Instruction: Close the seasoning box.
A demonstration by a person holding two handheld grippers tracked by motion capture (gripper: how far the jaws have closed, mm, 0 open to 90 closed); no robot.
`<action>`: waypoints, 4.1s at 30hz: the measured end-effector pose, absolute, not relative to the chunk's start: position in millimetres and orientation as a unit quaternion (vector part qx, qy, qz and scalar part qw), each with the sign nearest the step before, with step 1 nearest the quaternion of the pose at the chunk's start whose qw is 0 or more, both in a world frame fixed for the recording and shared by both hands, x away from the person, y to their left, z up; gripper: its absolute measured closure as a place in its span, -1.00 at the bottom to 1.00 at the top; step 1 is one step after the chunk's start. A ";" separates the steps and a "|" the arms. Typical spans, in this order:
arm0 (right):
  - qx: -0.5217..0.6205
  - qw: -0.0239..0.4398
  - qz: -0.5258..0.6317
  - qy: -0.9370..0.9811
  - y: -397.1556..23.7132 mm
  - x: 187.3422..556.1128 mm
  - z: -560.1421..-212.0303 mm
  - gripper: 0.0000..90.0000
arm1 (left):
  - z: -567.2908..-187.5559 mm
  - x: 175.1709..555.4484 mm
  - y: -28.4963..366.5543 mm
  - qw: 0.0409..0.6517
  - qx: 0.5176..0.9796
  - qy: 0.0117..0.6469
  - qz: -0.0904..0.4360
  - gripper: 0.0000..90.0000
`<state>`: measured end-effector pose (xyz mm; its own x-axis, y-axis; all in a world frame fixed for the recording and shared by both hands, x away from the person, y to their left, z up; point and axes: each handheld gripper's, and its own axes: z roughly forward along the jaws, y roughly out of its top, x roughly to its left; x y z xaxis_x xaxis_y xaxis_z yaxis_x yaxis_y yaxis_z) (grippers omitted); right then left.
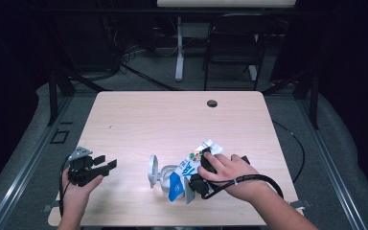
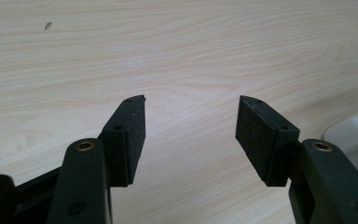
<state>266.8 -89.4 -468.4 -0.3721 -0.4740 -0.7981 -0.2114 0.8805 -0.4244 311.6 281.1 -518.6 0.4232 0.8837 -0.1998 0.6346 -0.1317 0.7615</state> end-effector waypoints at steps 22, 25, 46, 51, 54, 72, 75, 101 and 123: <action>-0.197 0.520 -0.125 0.822 -85.9 265.7 -466.2 0.75 | -518.9 311.7 281.7 0.413 0.735 0.516 0.152 -0.04; -0.195 0.519 -0.127 0.822 -85.8 265.5 -466.1 0.78 | -519.1 311.8 281.9 0.413 0.735 0.516 0.152 -0.04; -0.187 0.523 -0.125 0.822 -83.4 265.4 -463.8 0.90 | -519.2 311.8 282.3 0.412 0.736 0.516 0.152 -0.04; -0.184 0.524 -0.127 0.822 -82.7 265.7 -463.2 0.90 | -519.2 311.8 282.6 0.412 0.735 0.516 0.152 -0.04; -0.182 0.524 -0.126 0.822 -82.6 266.3 -462.8 0.91 | -519.3 312.0 282.7 0.411 0.737 0.516 0.150 -0.04; -0.175 0.522 -0.118 0.827 -83.5 267.0 -462.5 0.92 | -519.5 312.1 282.9 0.409 0.737 0.517 0.150 -0.04; -0.174 0.521 -0.118 0.827 -83.7 266.9 -462.6 0.92 | -519.4 312.1 282.8 0.407 0.739 0.516 0.148 -0.04; -0.150 0.513 -0.095 0.840 -86.0 266.6 -462.1 0.93 | -519.3 311.7 282.8 0.409 0.735 0.518 0.153 -0.04; -0.070 0.472 -0.035 0.878 -94.3 264.8 -465.6 0.94 | -516.4 309.6 277.7 0.413 0.734 0.517 0.154 -0.04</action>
<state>264.8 -94.3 -465.6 -0.5445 -0.1554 -0.8243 -0.0898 0.9878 -0.1270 309.6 277.7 -516.4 0.4176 0.8863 -0.2002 0.6314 -0.1246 0.7654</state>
